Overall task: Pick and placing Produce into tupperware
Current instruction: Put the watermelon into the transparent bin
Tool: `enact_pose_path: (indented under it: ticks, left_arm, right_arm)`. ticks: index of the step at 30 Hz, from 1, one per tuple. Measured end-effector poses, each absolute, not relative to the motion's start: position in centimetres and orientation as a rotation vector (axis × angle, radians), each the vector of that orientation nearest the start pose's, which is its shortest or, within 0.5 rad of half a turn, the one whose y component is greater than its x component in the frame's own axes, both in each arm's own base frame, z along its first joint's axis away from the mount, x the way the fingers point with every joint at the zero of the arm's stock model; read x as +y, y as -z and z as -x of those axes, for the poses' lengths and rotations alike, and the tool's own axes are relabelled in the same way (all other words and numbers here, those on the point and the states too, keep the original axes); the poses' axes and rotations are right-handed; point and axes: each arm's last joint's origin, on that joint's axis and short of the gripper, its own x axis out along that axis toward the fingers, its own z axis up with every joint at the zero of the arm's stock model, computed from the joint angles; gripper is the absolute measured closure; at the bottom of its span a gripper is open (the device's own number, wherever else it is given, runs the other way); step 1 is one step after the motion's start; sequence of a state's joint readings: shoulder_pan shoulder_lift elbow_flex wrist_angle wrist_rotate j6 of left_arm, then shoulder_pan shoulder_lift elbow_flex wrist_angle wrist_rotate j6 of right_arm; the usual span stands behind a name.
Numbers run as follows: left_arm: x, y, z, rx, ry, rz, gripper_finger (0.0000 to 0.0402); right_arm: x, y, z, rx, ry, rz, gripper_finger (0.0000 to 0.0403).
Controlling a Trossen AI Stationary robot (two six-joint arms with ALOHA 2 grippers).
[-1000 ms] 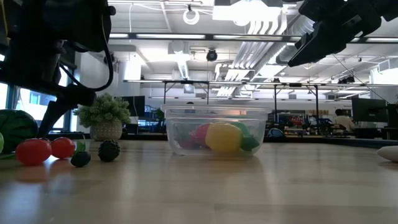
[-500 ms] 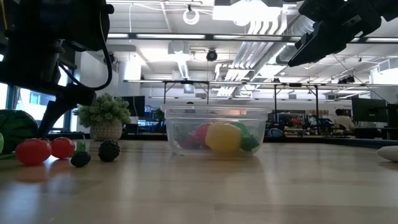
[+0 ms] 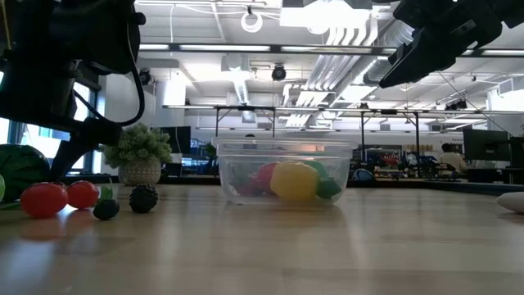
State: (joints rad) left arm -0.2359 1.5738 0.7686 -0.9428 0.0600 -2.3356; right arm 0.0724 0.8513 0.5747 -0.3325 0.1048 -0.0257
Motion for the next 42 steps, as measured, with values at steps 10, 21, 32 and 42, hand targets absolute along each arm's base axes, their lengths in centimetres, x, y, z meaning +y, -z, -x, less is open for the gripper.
enact_pose_path:
  ticks: [10,21,32,42]
  left_arm:
    - [-5.20,-13.69,-21.03,1.027,-1.743,1.450,0.0069]
    - [-5.23,-13.69,-20.93,1.027,-1.772,1.468,0.0114]
    - [-5.19,-13.67,-20.87,1.036,-1.762,1.441,0.0092]
    - [-5.18,-13.69,-20.80,1.028,-1.783,1.449,0.0114]
  right_arm:
    - [0.98,-23.76,-17.70,0.607,0.023,0.079,0.0336]
    - [0.98,-23.76,-17.71,0.607,0.023,0.079,0.0336]
    - [0.98,-23.76,-17.71,0.607,0.024,0.079,0.0336]
    - [0.98,-23.76,-17.70,0.607,0.024,0.079,0.0336]
